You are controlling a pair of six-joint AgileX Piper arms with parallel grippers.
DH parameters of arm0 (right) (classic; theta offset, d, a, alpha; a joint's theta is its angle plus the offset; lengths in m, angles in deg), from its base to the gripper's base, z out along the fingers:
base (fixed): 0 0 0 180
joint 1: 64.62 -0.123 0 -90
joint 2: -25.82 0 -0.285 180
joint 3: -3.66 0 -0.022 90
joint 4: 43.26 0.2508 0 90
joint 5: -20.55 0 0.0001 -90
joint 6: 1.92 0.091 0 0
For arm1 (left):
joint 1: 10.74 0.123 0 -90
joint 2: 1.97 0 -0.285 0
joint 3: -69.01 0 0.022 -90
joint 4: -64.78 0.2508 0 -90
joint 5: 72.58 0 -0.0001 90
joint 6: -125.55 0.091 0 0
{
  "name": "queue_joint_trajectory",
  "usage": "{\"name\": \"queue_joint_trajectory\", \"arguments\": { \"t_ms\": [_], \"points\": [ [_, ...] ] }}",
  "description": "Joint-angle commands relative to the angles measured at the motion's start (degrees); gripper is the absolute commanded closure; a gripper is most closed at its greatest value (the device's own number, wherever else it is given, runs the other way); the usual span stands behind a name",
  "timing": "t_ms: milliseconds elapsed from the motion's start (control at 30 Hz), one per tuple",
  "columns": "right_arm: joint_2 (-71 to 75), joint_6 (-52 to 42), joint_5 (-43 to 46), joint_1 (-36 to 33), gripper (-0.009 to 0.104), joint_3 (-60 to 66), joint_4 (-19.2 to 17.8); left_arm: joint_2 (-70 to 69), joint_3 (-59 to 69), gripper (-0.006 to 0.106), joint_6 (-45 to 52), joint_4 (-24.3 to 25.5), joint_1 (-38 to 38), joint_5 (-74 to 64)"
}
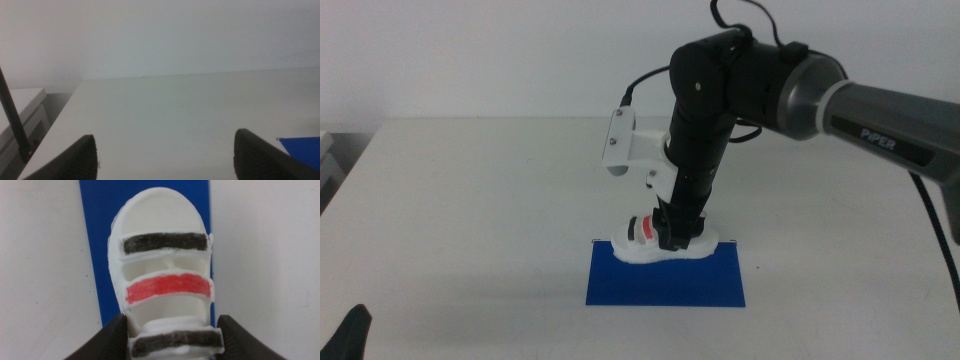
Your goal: Use one arm to grab the shoe from the table and place it on the mat.
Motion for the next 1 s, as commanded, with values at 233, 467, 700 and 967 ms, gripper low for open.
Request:
{"name": "queue_joint_trajectory", "arguments": {
  "t_ms": [233,467,700,967],
  "points": [
    [0.21,-0.69,0.88,0.0,0.099,-1.78,1.32,-0.76,0.4,0.007,-0.28,-0.55,-0.23,4.71],
    [-1.67,0.28,0.87,0.05,0.099,-1.78,1.38,-0.76,0.4,0.007,-0.28,-0.55,-0.23,4.71],
    [-2.78,0.81,0.99,0.05,0.099,-1.78,0.95,-0.76,0.4,0.007,-0.28,-0.55,-0.23,4.71],
    [-3.07,2.16,0.76,0.0,0.086,-1.78,0.95,-0.76,0.4,0.007,-0.28,-0.55,-0.23,4.71]
  ]
}}
